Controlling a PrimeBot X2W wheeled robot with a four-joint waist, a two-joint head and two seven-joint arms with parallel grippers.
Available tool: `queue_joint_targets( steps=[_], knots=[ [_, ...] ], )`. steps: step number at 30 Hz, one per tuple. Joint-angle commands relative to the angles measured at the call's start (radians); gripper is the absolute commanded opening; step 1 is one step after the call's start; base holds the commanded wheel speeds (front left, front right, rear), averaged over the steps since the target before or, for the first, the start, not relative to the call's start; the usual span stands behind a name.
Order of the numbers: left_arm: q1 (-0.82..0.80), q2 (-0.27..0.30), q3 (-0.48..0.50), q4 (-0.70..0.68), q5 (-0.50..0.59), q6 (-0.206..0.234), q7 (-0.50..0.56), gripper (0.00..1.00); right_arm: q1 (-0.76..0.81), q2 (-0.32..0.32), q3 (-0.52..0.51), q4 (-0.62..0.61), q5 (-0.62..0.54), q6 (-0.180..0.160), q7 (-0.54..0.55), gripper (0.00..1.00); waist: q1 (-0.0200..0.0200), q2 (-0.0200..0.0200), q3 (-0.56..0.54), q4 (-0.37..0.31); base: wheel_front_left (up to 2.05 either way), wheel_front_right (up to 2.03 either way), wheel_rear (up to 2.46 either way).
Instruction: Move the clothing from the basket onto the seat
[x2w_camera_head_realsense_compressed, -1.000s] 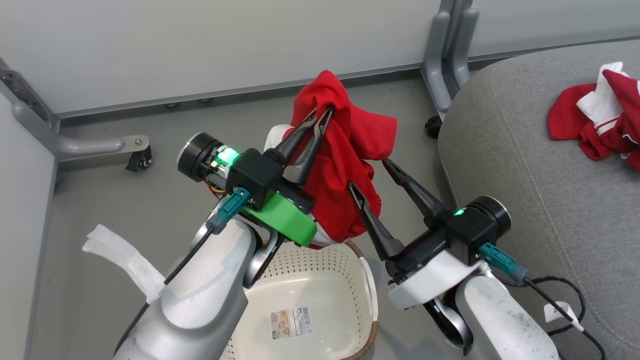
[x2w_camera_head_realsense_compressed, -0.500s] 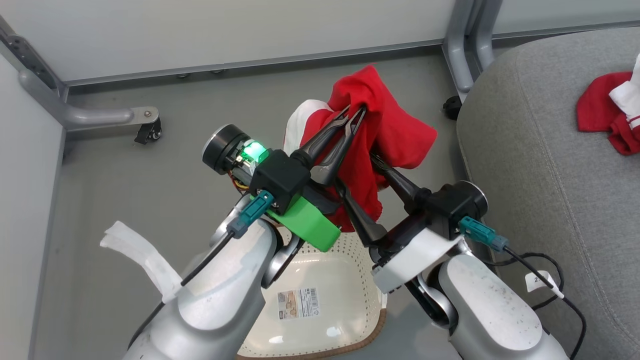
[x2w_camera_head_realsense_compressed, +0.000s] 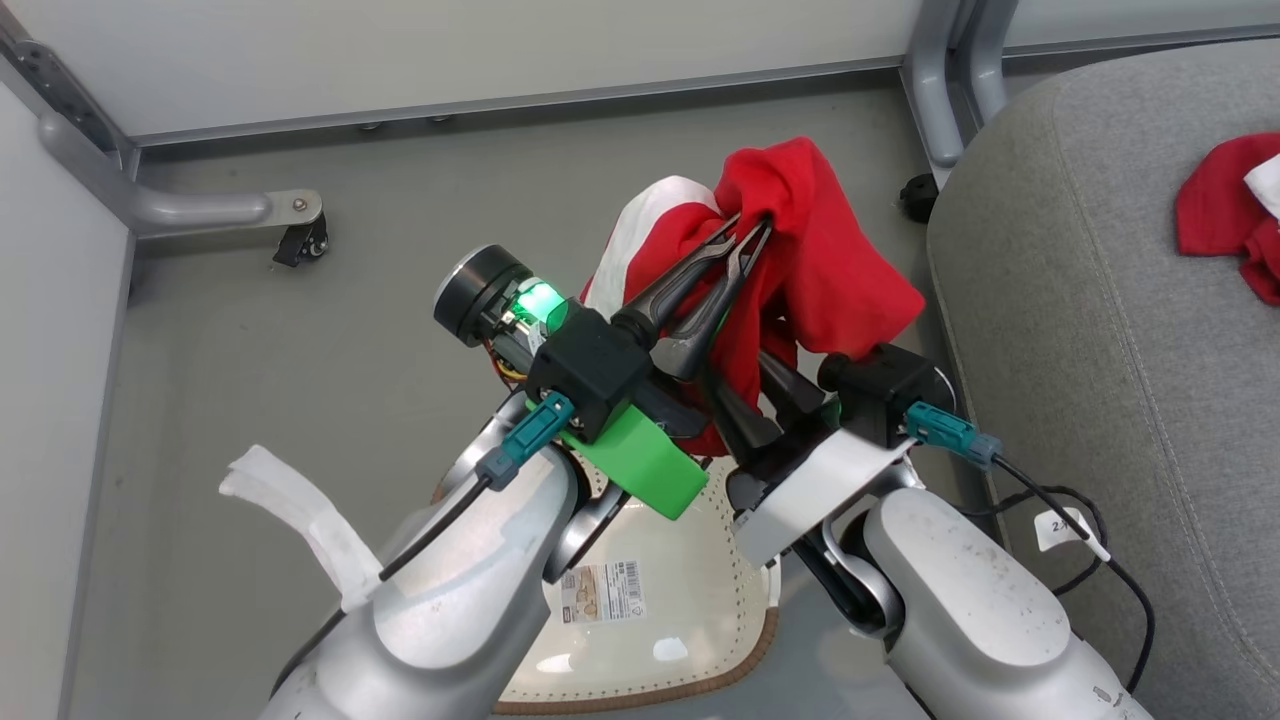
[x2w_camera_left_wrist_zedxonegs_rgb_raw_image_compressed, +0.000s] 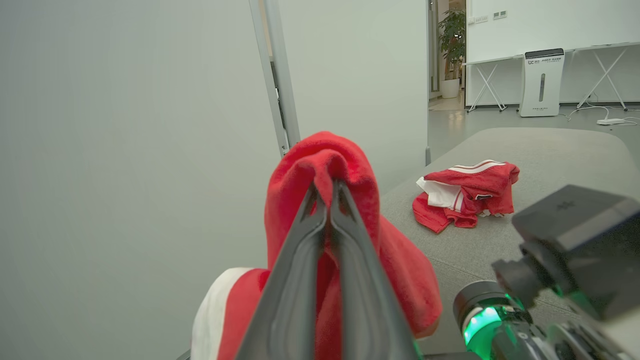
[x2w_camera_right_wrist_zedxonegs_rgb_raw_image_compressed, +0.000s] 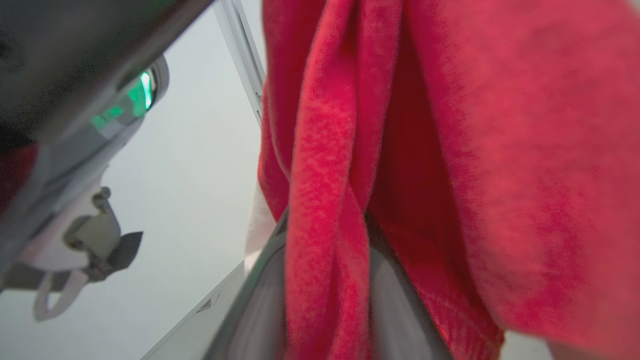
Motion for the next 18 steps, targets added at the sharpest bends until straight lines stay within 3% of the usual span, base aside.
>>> queue_joint_targets(
  steps=[1, 17, 18],
  knots=[
    [-0.007, -0.003, -0.002, -0.003, -0.007, -0.004, -0.003, 0.0, -0.012, -0.003, -0.001, 0.0, 0.003, -0.001, -0.002, 0.0, 0.0, 0.0087, 0.001, 0.0, 0.0, 0.0, 0.0],
    [0.043, 0.013, 0.003, 0.033, -0.008, -0.007, -0.002, 0.0, 0.04, -0.004, -0.025, -0.002, -0.035, -0.001, -0.002, 0.0, 0.0, 0.0087, -0.035, -0.017, 0.0, 0.0, 0.0],
    [0.045, 0.012, 0.002, 0.035, -0.007, -0.007, -0.002, 0.29, 0.044, -0.004, -0.024, -0.002, -0.037, -0.001, -0.002, 0.0, 0.0, 0.0087, -0.038, -0.018, 0.0, 0.0, 0.0]
  ],
)
